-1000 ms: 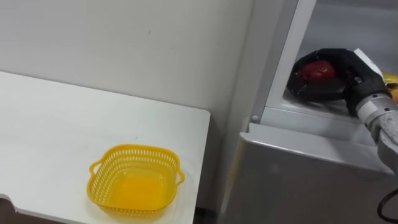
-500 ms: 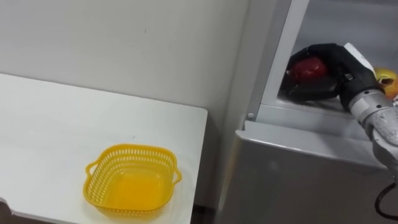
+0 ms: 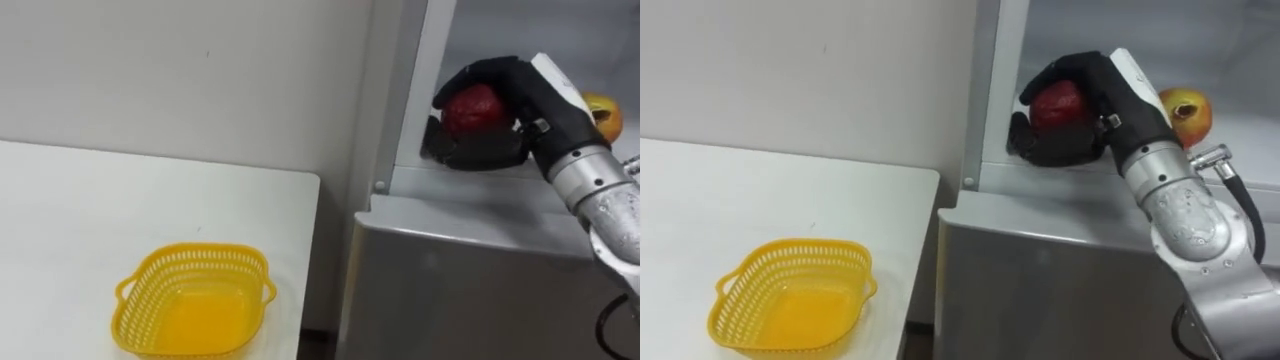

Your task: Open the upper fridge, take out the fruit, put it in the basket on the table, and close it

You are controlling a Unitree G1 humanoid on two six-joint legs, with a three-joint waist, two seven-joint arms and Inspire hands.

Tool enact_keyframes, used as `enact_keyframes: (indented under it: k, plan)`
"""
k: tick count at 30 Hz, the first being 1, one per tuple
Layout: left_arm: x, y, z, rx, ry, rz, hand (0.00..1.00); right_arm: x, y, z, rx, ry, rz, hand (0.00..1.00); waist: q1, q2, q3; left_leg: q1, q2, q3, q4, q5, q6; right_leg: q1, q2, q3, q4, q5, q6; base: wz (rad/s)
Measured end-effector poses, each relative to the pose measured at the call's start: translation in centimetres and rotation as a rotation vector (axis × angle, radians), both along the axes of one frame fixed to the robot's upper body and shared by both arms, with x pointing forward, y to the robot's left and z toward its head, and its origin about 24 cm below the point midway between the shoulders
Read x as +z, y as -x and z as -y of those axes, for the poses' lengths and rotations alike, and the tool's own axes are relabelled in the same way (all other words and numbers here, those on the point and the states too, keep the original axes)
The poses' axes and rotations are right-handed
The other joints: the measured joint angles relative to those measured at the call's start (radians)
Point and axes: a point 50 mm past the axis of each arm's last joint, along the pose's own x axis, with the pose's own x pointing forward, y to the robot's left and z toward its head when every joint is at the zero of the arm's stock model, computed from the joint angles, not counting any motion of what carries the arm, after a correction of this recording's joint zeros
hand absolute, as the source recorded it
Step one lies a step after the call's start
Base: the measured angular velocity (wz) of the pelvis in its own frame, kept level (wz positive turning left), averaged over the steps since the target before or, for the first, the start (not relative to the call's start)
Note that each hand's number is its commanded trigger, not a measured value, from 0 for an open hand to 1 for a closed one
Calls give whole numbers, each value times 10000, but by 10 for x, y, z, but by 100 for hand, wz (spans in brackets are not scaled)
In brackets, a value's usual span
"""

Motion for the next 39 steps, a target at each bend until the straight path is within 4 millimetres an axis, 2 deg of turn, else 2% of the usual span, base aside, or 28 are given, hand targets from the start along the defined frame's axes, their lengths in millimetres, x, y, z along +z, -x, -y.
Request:
enact_keyframes:
  k: [5,8,11,12,13,14,15,16,17,18,19,20,21,22,24,25,26,27,31,34,39]
  plan:
    - [-1,-2,1,15,-72,226,0,5,15,-9,335,165,652,100,-59,-2,-2,83,52,-50,-83,1,-1,-33,57,116,5,0,0,-10]
    - [-1,1,1,18,-127,226,0,6,25,-17,596,295,1019,100,-55,3,-2,307,93,-479,-174,3,-1,-8,116,83,168,0,0,-20]
    - [-1,1,2,22,-139,260,0,10,38,-24,732,687,1600,100,-246,53,-13,528,151,-863,-280,10,-4,35,150,-160,455,-1,-1,-2]
    - [-1,-1,2,-22,-132,360,0,10,42,-26,797,729,1723,100,-288,166,16,761,355,-1284,-377,29,-14,-318,225,-200,1196,-111,-4,-32]
    - [1,-4,-3,-76,-237,530,0,10,50,-28,979,576,1946,100,-202,227,-13,856,532,-2073,-411,29,-27,-803,595,301,1087,-363,-117,-59]
    - [2,-3,-7,-19,-344,585,0,13,54,-33,1231,442,2215,100,-139,187,-40,832,636,-2296,-397,20,-44,-1054,826,667,452,-165,-347,-87]
    - [3,5,-12,267,-501,381,0,22,67,-44,1924,153,2935,100,-174,19,-59,750,733,-2111,-322,-122,-416,-1318,950,437,-532,1391,-1068,-30]
    - [1,11,-7,420,-401,173,0,23,78,-48,2330,-108,3389,100,-632,243,-81,787,1009,-1589,-262,-361,-918,-1152,996,-251,-235,1424,-863,8]
    - [0,11,-5,341,-315,151,0,23,82,-49,2459,-268,3526,100,-756,261,-63,862,1083,-1155,-371,-355,-923,-1026,978,-323,-197,1416,-862,49]
    - [-1,9,-2,179,-207,174,0,24,85,-50,2637,-533,3685,100,-784,226,-35,959,1098,-449,-739,-286,-868,-776,935,-40,-216,1403,-842,31]
    - [-1,5,0,4,-169,270,0,26,86,-49,2791,-720,3826,100,-812,239,33,826,1142,-161,-977,102,-710,-595,955,127,-216,1296,-689,18]
    - [-1,5,0,-20,-184,276,0,26,87,-49,2862,-886,3816,100,-768,256,54,856,1125,-46,-899,77,-623,-525,967,189,-220,1226,-617,18]
    - [-1,5,0,-50,-266,282,0,24,88,-49,3005,-1189,3805,100,-777,157,5,867,1067,-97,-891,86,-611,-509,945,311,-218,1154,-566,13]
    - [-1,5,1,-59,-290,309,0,23,91,-48,3135,-1433,3851,100,-751,40,42,808,944,-127,-828,79,-576,-513,922,390,-212,1150,-557,17]
    - [-2,7,5,-19,-173,262,0,22,95,-49,3346,-1579,3914,100,-758,3,49,625,840,-233,-649,24,-484,-556,905,361,-212,1123,-513,18]
    - [-4,10,8,10,-34,204,0,22,98,-49,3466,-1612,4012,100,-766,35,59,526,736,-274,-593,-31,-430,-556,827,364,-210,1045,-404,14]
    - [-4,11,11,29,79,161,0,22,100,-48,3466,-1613,4083,100,-737,86,81,514,706,-271,-568,-50,-404,-555,802,375,-209,1030,-383,8]
    - [-5,13,14,57,270,113,0,23,103,-48,3495,-1693,4210,100,-721,195,59,488,658,-275,-513,-78,-371,-549,759,381,-199,1010,-355,0]
    - [-6,25,19,175,662,-204,0,23,109,-51,3621,-1891,4684,100,-786,481,33,467,511,-243,-419,-76,-326,-534,643,465,-197,874,-403,0]
    - [-7,29,20,246,711,-302,0,17,109,-46,3315,-2000,4518,100,-773,546,-9,484,504,-249,-416,-64,-321,-506,642,488,-196,856,-400,0]
    - [-7,31,22,257,817,-295,0,16,110,-33,2532,-2246,4776,100,-872,545,-4,487,502,-274,-419,-67,-318,-493,643,522,-196,803,-388,2]
